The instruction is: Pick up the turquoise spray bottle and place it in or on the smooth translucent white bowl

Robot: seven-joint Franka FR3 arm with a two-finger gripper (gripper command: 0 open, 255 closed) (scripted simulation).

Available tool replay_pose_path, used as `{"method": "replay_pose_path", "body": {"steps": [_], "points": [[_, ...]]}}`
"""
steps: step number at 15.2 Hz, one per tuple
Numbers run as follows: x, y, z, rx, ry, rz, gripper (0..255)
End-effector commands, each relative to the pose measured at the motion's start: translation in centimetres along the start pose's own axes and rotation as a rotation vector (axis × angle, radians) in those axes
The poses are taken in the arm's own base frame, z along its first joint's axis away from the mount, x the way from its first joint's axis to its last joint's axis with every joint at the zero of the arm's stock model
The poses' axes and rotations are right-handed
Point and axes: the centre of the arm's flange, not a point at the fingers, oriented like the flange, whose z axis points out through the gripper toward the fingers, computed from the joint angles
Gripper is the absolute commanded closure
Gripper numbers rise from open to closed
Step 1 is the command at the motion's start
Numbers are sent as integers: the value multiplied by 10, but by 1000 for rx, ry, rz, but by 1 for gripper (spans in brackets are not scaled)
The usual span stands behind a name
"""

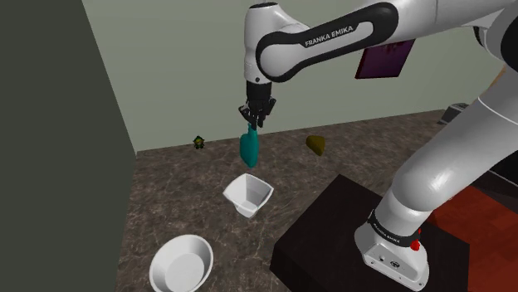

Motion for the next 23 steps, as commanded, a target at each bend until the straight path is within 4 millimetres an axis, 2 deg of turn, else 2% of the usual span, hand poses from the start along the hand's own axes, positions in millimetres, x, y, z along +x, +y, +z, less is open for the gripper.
{"method": "replay_pose_path", "body": {"steps": [1, 23], "points": [[-1, -2, 10, 0, 1, 0, 255], [-9, -13, 126, 0, 1, 0, 255]]}}
